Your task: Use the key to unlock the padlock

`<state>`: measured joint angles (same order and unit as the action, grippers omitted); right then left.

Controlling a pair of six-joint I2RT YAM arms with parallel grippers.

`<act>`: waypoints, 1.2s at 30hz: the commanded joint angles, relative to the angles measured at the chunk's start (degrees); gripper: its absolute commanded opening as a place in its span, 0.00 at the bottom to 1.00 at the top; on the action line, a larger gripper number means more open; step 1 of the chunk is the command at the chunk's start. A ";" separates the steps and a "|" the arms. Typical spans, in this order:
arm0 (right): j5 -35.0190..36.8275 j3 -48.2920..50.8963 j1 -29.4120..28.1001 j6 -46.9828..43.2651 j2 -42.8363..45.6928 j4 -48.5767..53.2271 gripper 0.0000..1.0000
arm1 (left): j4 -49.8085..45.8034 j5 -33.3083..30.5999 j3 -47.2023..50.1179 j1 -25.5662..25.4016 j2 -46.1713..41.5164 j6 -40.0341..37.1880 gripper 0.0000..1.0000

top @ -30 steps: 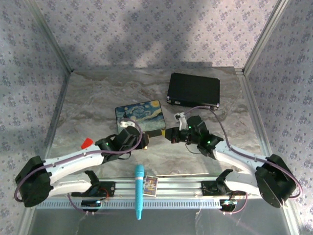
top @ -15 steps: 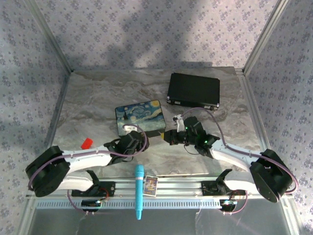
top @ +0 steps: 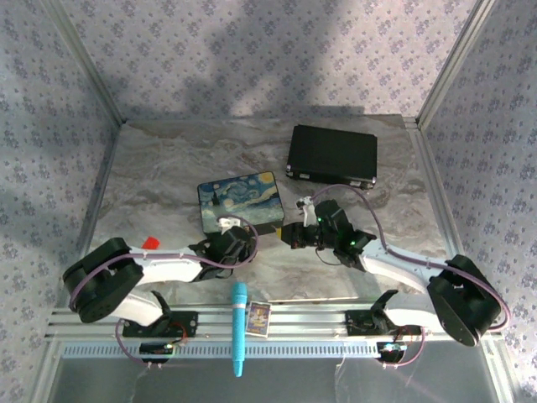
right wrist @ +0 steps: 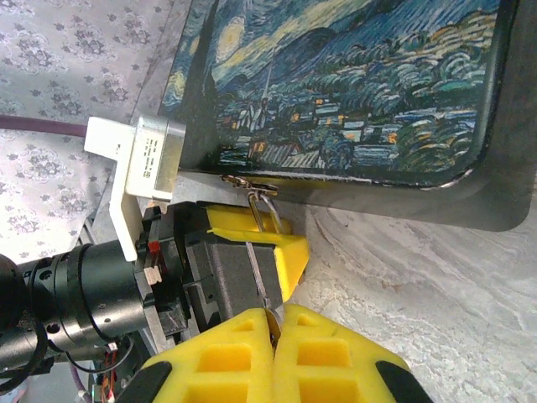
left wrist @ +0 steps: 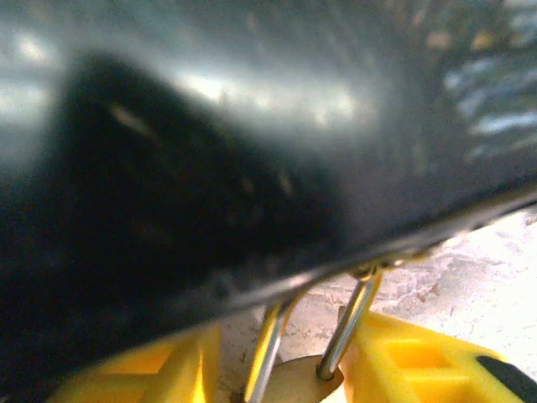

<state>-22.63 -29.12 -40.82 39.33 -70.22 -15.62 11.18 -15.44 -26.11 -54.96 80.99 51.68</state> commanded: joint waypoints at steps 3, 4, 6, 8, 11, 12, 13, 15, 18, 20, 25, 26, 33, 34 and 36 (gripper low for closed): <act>0.66 0.66 -0.32 -0.84 -1.29 -0.71 0.00 | 1.01 -0.67 -1.62 -1.03 -0.10 1.81 0.31; 0.66 0.73 -0.43 -0.82 -1.44 -0.65 0.00 | 0.69 -0.89 -1.64 -1.16 -0.53 2.14 0.29; 0.62 0.98 -0.48 -0.60 -1.74 -1.01 0.00 | 0.26 -1.47 -1.57 -1.29 -1.31 2.52 0.24; 0.33 1.28 -0.41 0.05 -2.02 -1.58 0.00 | -0.25 -2.06 -1.57 -1.29 -1.72 2.63 0.21; -0.45 2.63 -0.31 1.68 -2.83 -4.37 0.00 | -0.40 -2.55 -1.50 -1.29 -1.28 3.02 0.19; -0.72 3.02 -0.15 2.15 -3.33 -5.28 0.00 | -0.21 -2.49 -1.49 -1.31 -0.94 3.20 0.19; -0.81 3.27 -0.04 2.45 -3.87 -5.77 0.00 | -0.24 -2.55 -1.53 -1.31 -0.61 3.60 0.18; -0.81 4.04 -0.15 3.17 -4.63 -6.66 0.00 | -0.48 -2.63 -1.51 -1.30 -0.30 4.93 0.17; -1.17 5.02 -0.37 4.34 -5.54 -8.60 0.00 | 0.89 -2.17 -0.88 -1.35 -0.45 6.57 0.10; -1.95 5.68 -0.40 5.83 -6.34 -10.21 0.00 | 0.86 -1.70 -1.17 -1.36 -0.86 7.15 0.09; -5.22 9.09 -0.59 14.05 -11.93 -21.31 0.00 | -1.32 -1.95 -1.68 -1.21 -2.50 13.15 0.07; -5.97 9.78 -0.65 15.93 -13.56 -24.08 0.00 | -0.82 -1.63 -1.57 -1.25 -2.59 14.30 0.06; -5.59 10.81 -1.77 17.73 -17.44 -27.63 0.00 | -0.38 -2.20 -1.32 -1.20 -1.38 18.61 0.00; -5.58 10.73 -2.01 17.79 -17.40 -27.63 0.00 | 0.34 -1.77 -1.06 -1.08 -1.32 19.25 0.00; -6.10 10.39 -2.46 18.14 -17.45 -28.25 0.00 | 2.75 -0.31 -0.36 -0.87 -1.47 20.75 0.00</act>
<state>-27.88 -18.35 -42.61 56.14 -87.59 -41.01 12.14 -15.70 -26.83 -56.14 79.29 69.38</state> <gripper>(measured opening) 0.050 0.098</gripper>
